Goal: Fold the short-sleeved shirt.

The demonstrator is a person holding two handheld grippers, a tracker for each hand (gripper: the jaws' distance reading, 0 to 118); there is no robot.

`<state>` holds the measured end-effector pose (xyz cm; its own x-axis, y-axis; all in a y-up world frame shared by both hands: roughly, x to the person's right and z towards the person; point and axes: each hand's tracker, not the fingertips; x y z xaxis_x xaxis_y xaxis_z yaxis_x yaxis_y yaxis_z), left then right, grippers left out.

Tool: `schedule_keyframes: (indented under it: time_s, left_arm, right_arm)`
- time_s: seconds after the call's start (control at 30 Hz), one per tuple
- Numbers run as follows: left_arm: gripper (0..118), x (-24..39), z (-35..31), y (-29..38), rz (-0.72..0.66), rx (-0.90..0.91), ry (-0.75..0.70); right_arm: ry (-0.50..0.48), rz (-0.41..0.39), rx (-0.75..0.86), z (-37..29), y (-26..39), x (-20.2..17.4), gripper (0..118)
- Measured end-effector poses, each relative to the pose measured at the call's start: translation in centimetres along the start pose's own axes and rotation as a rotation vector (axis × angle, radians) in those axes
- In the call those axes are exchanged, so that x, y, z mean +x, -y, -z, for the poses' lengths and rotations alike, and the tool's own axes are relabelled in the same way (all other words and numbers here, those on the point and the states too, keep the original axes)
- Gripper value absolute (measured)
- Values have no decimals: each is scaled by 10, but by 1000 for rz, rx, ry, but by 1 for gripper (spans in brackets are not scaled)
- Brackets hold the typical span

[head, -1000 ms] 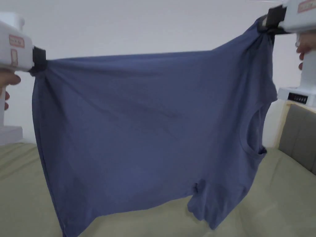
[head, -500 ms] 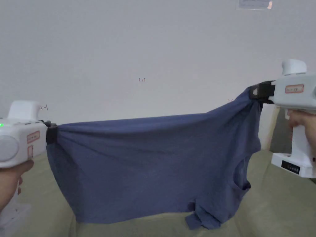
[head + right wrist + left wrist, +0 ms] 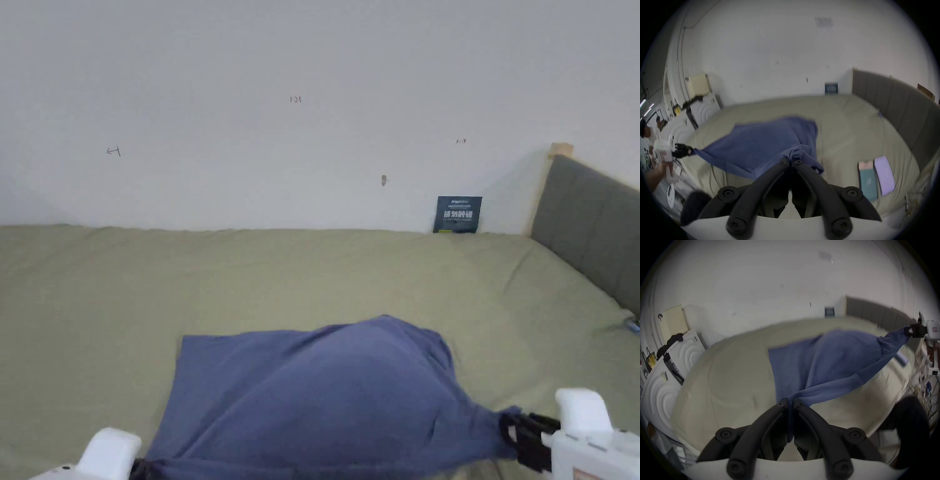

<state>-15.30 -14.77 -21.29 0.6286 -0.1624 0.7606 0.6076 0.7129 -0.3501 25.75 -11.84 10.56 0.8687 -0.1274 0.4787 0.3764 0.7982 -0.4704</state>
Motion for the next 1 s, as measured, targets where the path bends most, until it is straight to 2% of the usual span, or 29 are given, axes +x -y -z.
schedule_keyframes:
  time_s: [0.13,0.23,0.27,0.3,0.33,0.37,0.4,0.43,0.47,0.6,0.7,0.73,0.77,0.8,0.83,0.87,0.93,1.0]
  left_arm:
    - [2,12,20,63,-5,-162,-8]
    - [2,12,24,71,-2,-159,-17]
    - [5,10,21,69,-19,-149,-11]
    - [15,9,18,67,-41,-129,-8]
    - [60,8,14,65,-64,-107,1]
    - [95,7,4,60,-73,-98,3]
    - [109,5,0,58,-86,-99,18]
    - [109,4,-9,58,-103,-98,31]
    - [109,5,-26,58,-114,-29,37]
    - [109,11,-76,60,-128,50,38]
    - [107,19,-102,70,-149,61,35]
    - [96,20,-107,76,-153,65,39]
    - [74,22,-107,81,-158,58,46]
    - [32,22,-106,86,-162,25,52]
    - [0,24,-99,93,-156,-42,28]
    - [0,21,-98,101,-146,-42,-35]
    - [0,11,-87,107,-210,-104,67]
    - [0,5,-78,109,-209,-109,36]
  right_arm:
    - [91,-9,-175,20,83,3,2]
    - [120,38,-200,27,99,11,4]
    - [118,41,-192,25,98,15,9]
    - [124,45,-183,24,96,17,26]
    - [122,50,-171,22,94,19,72]
    - [113,55,-170,20,91,22,103]
    - [104,65,-182,16,88,21,116]
    - [100,73,-182,9,87,21,116]
    - [85,86,-120,-5,86,18,116]
    - [28,144,-27,-51,81,2,116]
    - [29,133,-22,-74,83,-17,112]
    - [41,129,-12,-80,86,-24,91]
    - [66,125,-7,-83,88,-30,58]
    - [75,119,-11,-83,91,-36,21]
    - [94,110,-29,-83,94,-40,3]
    - [77,111,-32,-83,97,-43,3]
    - [49,120,-51,-79,102,-44,3]
    - [49,110,-69,-75,104,-47,3]
